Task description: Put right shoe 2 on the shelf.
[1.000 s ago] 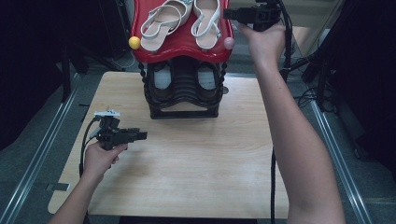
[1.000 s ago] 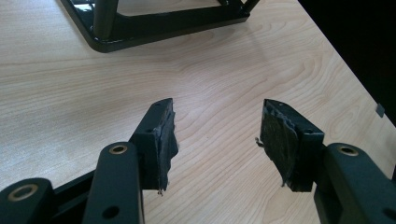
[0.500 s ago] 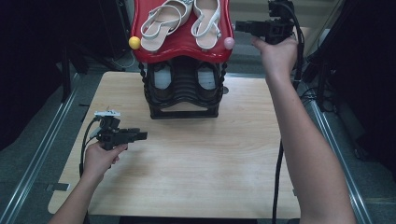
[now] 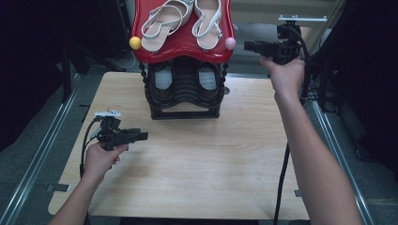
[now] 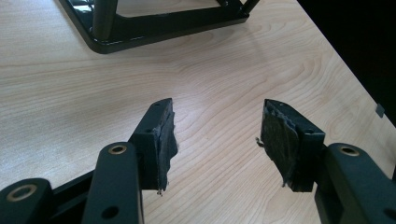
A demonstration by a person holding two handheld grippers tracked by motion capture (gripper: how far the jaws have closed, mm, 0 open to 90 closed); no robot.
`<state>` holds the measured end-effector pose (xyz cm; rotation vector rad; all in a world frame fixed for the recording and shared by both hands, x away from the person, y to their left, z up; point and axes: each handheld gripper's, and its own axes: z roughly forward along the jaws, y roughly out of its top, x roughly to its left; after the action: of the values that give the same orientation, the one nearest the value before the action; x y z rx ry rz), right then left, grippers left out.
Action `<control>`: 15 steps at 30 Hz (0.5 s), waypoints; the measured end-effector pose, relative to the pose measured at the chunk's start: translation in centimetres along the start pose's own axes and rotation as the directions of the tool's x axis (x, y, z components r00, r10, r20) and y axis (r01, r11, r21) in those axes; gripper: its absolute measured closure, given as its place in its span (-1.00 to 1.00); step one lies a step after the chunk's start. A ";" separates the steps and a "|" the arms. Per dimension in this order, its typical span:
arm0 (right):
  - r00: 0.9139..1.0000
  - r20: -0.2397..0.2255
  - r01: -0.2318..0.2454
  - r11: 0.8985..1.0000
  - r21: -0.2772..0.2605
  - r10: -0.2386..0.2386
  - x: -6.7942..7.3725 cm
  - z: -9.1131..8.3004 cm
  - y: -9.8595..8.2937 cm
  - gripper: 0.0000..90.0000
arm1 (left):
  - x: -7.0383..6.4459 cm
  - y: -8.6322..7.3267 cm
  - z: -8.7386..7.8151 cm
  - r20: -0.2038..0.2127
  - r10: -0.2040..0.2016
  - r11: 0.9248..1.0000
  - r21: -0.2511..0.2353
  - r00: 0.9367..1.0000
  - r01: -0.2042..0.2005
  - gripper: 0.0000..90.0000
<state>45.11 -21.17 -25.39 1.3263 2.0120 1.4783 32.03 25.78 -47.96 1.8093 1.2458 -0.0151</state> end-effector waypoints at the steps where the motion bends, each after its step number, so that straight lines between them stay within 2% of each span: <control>1: 1.000 -0.002 -0.005 1.000 0.004 0.005 -0.1 0.0 -0.4 0.08 | 0.0 0.0 0.0 0.000 0.000 1.000 -0.001 1.000 0.000 -0.01; 6: 1.000 0.003 -0.026 0.999 0.020 0.026 -1.1 0.1 -2.2 -0.04 | 0.0 0.0 0.1 -0.001 -0.004 1.000 -0.006 1.000 0.004 -0.01; 15: 0.998 -0.006 -0.058 0.997 0.041 0.059 -2.1 0.2 -4.8 -0.12 | 0.0 0.1 0.3 0.000 0.005 1.000 -0.004 1.000 -0.005 -0.01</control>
<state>43.97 -22.96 -30.20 1.4094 2.0347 1.4767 32.20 25.57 -48.06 1.8087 1.2401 -0.0097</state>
